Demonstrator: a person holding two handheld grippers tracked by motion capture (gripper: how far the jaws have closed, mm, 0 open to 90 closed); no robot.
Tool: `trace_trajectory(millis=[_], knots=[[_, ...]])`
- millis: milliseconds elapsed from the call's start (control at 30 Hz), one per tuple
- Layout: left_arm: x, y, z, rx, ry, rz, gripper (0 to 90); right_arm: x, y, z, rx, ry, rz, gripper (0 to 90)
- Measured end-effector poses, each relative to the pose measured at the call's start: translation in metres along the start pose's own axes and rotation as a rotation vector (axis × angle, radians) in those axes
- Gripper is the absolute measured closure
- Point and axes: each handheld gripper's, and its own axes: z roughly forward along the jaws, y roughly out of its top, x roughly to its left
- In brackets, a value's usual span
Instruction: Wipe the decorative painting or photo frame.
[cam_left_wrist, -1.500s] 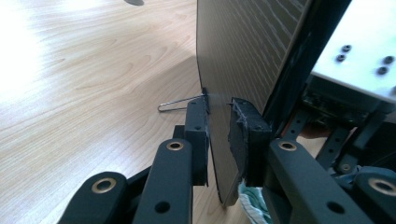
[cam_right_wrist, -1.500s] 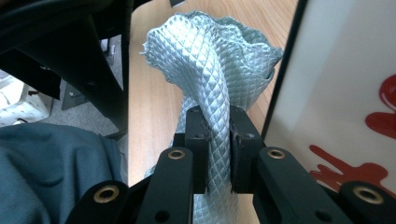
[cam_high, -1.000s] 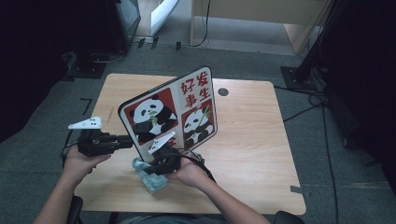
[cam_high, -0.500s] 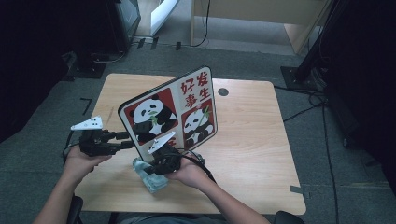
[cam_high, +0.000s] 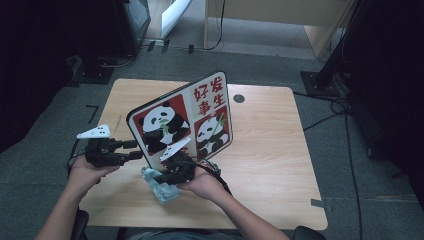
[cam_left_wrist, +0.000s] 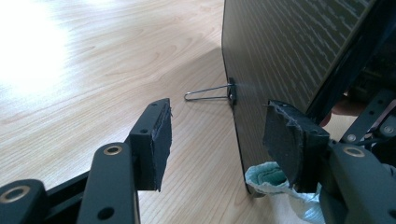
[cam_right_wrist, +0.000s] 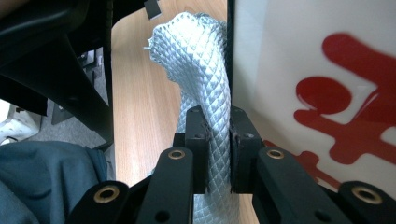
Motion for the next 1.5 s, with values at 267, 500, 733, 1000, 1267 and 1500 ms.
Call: trace_trajectory(millis=[267,500,733,1000,1267,1500], knots=[[0.000,0.000,0.000,-0.003,0.001,0.015,39.6,0.002,0.005,-0.007,-0.018,-0.004,-0.004,81.3],[0.002,-0.001,-0.002,-0.008,0.010,0.010,38.3,0.004,0.011,-0.013,-0.037,-0.007,0.002,81.3],[0.005,-0.002,-0.002,0.002,0.010,0.011,37.7,0.006,0.017,-0.019,-0.056,-0.010,0.001,81.2],[0.006,-0.003,-0.005,-0.013,0.025,0.005,37.3,0.007,0.024,-0.026,-0.076,-0.016,-0.002,81.3],[0.007,-0.004,-0.007,-0.019,0.020,0.012,37.5,0.011,0.039,-0.038,-0.105,-0.023,-0.007,81.3],[0.007,-0.005,-0.010,-0.029,0.018,0.019,37.4,0.014,0.053,-0.046,-0.118,-0.034,-0.017,81.3]])
